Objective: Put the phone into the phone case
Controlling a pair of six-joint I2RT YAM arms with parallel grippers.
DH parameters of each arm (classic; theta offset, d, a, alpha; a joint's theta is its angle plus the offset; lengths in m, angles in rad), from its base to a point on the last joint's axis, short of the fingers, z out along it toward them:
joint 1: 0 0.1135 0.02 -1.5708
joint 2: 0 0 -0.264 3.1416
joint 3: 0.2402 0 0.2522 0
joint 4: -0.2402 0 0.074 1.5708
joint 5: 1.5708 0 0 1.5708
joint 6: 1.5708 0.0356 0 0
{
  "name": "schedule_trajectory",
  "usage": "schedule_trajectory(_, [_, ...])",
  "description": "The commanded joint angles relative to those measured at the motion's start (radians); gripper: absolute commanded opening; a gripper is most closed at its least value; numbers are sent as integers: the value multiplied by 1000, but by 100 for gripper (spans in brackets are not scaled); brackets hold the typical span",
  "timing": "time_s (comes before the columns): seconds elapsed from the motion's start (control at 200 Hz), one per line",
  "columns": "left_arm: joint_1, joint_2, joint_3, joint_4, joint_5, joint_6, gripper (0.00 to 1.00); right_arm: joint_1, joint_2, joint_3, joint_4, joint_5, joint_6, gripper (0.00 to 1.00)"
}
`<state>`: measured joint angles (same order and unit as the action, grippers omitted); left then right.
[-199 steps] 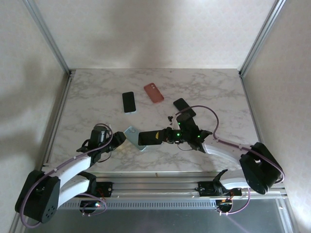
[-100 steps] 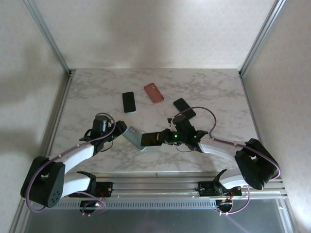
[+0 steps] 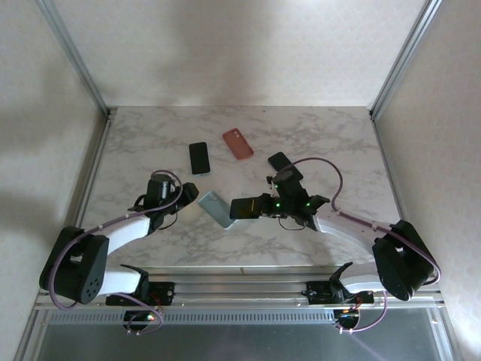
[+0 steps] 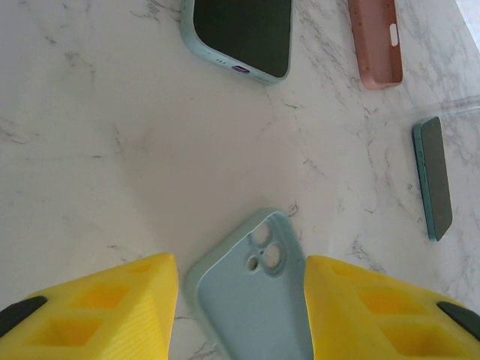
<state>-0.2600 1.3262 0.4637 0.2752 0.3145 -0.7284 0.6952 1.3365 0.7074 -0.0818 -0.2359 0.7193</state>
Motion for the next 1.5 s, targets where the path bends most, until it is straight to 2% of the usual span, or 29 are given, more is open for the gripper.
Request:
schedule_trajectory(0.0, [7,29,31,55,37,25,48,-30,-20,24,-105,48,-76,0])
schedule_trajectory(0.295, [-28,138,93,64,66,84,47,-120,-44,67,-196,5,-190,0])
schedule_trajectory(0.451, [-31,213,135,140,93,104,47,-142,-64,84,-221,-11,-208,0])
schedule_trajectory(0.711, [-54,360,226,247,156,138,47,-141,-94,45,-80,-90,-56,0])
schedule_trajectory(0.851, [-64,425,264,268,185,156,47,-131,-114,17,-1,-76,15,0])
schedule_trajectory(1.142, [-89,488,301,255,213,179,46,-126,-107,44,-15,-44,15,0])
schedule_trajectory(1.497, [-126,480,213,300,222,143,46,-126,-115,49,-32,-32,3,0])
